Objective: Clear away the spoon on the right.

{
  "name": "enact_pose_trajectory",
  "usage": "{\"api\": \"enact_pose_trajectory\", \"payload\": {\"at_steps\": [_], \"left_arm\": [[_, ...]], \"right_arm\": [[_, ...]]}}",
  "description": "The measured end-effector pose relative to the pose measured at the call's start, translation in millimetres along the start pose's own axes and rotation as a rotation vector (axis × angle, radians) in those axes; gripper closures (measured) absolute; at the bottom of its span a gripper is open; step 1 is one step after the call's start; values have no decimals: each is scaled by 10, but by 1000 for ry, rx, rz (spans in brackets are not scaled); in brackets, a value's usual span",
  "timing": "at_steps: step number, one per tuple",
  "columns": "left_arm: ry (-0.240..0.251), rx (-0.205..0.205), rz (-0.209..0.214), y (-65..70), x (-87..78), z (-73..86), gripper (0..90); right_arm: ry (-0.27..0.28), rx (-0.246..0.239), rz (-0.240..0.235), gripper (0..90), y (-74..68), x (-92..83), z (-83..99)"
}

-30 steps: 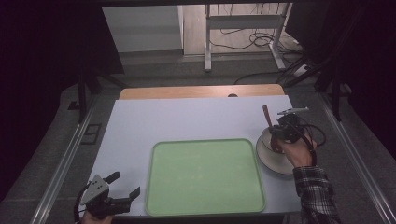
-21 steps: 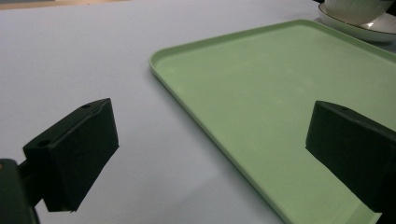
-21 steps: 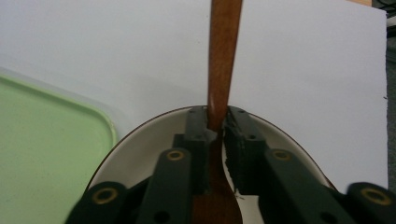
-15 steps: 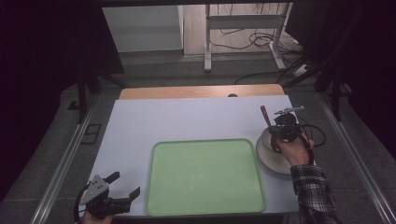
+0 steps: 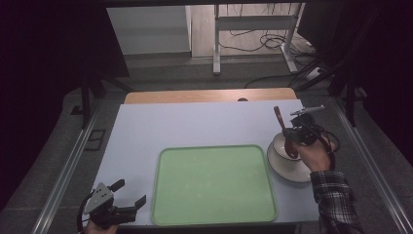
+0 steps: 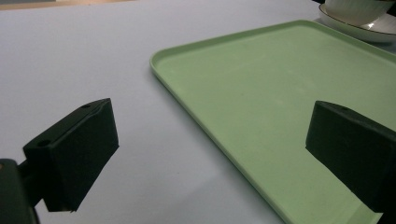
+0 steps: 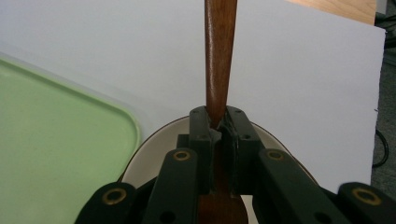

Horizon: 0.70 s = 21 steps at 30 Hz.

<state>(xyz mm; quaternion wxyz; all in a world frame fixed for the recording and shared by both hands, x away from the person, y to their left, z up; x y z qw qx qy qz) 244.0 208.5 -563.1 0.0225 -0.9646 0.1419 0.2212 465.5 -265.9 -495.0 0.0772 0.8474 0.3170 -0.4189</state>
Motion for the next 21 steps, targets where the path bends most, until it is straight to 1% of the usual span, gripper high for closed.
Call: {"api": "enact_pose_trajectory", "payload": {"at_steps": [10,14,21], "left_arm": [[0,-1,0,0,1,-1,19],[0,-1,1,1,1,-1,19],[1,-1,1,4,-1,-3,19]], "right_arm": [[-40,-19,-34,830,-119,-178,-111],[-66,-17,-49,830,-187,-238,-150],[-120,4,-97,830,-316,-279,-142]]}}
Point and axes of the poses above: each handheld gripper's, and its own axes: x roughly forward along the jaws, z roughly out of its underside, y roughly to its right, the point moved 10 cm from there along x, roughly forward along the jaws, and after that the axes turned 15 degrees about -z, right-handed, at the moved point
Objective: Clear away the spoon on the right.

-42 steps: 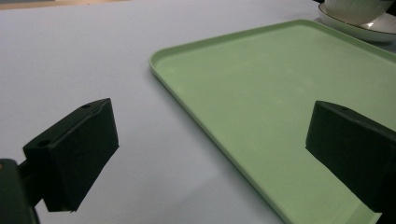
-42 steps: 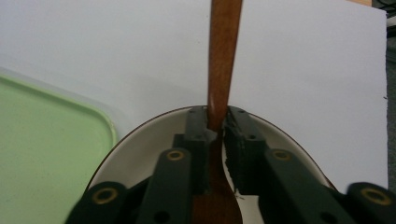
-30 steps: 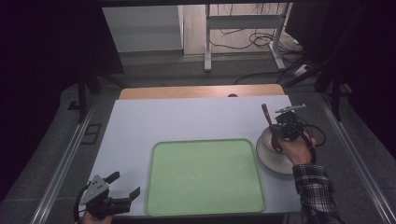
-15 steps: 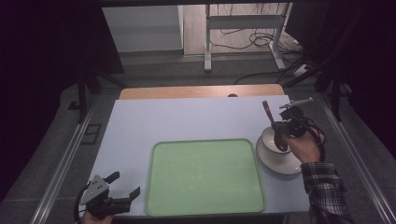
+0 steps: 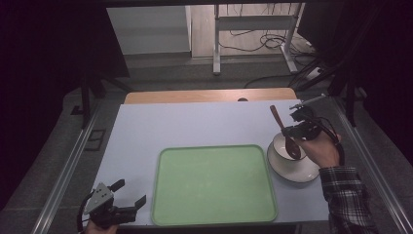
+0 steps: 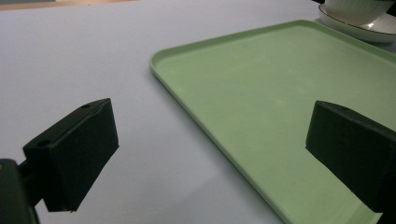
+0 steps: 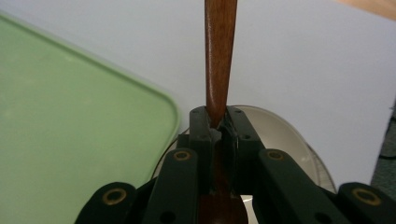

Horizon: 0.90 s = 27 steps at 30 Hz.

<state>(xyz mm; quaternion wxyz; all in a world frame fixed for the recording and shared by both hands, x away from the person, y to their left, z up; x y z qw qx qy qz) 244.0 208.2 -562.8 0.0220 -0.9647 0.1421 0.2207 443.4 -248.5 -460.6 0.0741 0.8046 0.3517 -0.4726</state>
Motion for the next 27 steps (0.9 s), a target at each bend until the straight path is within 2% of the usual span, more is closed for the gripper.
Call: {"api": "enact_pose_trajectory", "payload": {"at_steps": [15,27], "left_arm": [[0,2,0,3,1,0,19],[1,3,0,4,-1,-2,19]], "right_arm": [[-111,-8,-77,830,-363,132,103],[-202,-33,-118,830,-675,360,212]]}}
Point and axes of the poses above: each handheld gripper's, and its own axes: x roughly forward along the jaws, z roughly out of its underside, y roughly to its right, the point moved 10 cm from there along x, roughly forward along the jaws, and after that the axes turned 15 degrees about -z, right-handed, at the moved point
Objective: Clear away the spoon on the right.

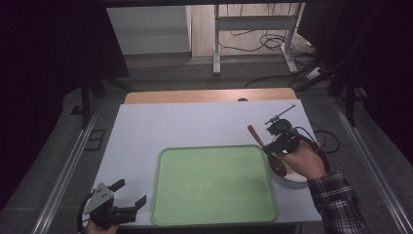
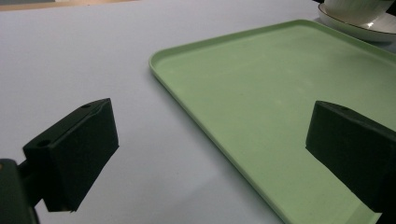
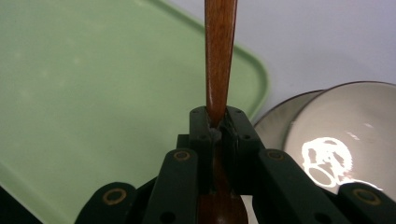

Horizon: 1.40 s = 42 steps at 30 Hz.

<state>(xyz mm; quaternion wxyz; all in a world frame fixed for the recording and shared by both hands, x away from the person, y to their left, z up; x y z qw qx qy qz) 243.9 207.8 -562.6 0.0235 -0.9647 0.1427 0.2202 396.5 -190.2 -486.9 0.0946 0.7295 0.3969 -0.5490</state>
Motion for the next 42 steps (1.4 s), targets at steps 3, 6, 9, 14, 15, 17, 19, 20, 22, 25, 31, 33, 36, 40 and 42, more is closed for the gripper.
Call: {"api": "enact_pose_trajectory", "payload": {"at_steps": [3,6,9,14,15,17,19,20,22,25,31,33,36,40,42], "left_arm": [[1,0,0,-1,-1,-1,19],[1,1,0,1,-2,-1,19],[1,0,1,1,-1,-1,19],[1,1,1,2,-2,-1,19],[1,2,1,2,-2,-1,19],[1,1,1,1,-2,-2,19],[1,1,2,1,-2,-2,19],[1,1,2,2,-2,-2,19],[1,2,1,3,-3,-2,19],[2,1,1,3,-3,-3,19],[2,1,2,3,-3,-3,19],[2,1,2,3,-3,-2,19],[2,1,2,2,-3,-3,19],[2,1,2,3,-2,-2,19],[1,0,2,3,-2,-2,19]], "right_arm": [[-19,1,-9,830,-59,81,13],[-32,-1,-16,830,-105,162,27],[-46,-2,-24,830,-134,217,42],[-77,-2,-36,830,-187,379,84],[-84,-3,-40,830,-191,405,94],[-90,-1,-44,830,-195,458,109],[-98,1,-46,830,-197,508,125],[-101,4,-49,830,-200,531,133],[-106,4,-50,830,-196,572,146],[-114,5,-46,830,-190,608,161],[-122,15,-36,829,-172,719,197],[-123,15,-35,829,-166,733,202],[-125,20,-32,828,-131,783,223],[-126,29,-27,822,-93,825,246],[-129,30,-23,819,-74,854,261]]}}
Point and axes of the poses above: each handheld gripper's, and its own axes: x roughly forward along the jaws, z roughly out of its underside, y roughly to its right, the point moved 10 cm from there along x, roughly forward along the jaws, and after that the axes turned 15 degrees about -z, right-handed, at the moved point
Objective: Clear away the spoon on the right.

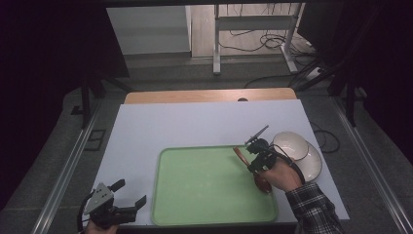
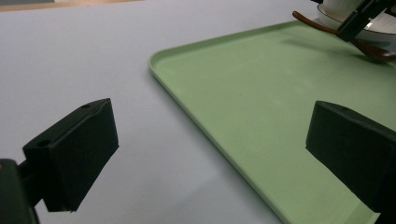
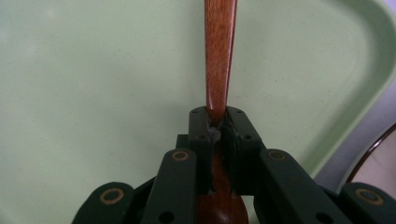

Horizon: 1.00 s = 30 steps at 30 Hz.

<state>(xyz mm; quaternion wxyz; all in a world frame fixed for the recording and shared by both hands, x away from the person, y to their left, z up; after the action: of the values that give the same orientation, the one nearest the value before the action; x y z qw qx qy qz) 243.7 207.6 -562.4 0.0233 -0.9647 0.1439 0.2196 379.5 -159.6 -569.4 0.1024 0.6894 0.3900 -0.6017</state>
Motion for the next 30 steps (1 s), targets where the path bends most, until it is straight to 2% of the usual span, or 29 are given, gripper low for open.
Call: {"api": "enact_pose_trajectory", "payload": {"at_steps": [5,9,25,30], "left_arm": [[0,0,0,-2,0,0,19],[0,-1,0,-2,0,1,19],[1,0,-1,-1,-2,-1,19],[1,0,-1,-1,-3,-1,19]], "right_arm": [[0,10,-2,813,23,56,15],[-1,-3,0,777,35,83,22],[36,-52,17,708,-1,11,-4],[70,-73,20,698,-31,-18,-26]]}}
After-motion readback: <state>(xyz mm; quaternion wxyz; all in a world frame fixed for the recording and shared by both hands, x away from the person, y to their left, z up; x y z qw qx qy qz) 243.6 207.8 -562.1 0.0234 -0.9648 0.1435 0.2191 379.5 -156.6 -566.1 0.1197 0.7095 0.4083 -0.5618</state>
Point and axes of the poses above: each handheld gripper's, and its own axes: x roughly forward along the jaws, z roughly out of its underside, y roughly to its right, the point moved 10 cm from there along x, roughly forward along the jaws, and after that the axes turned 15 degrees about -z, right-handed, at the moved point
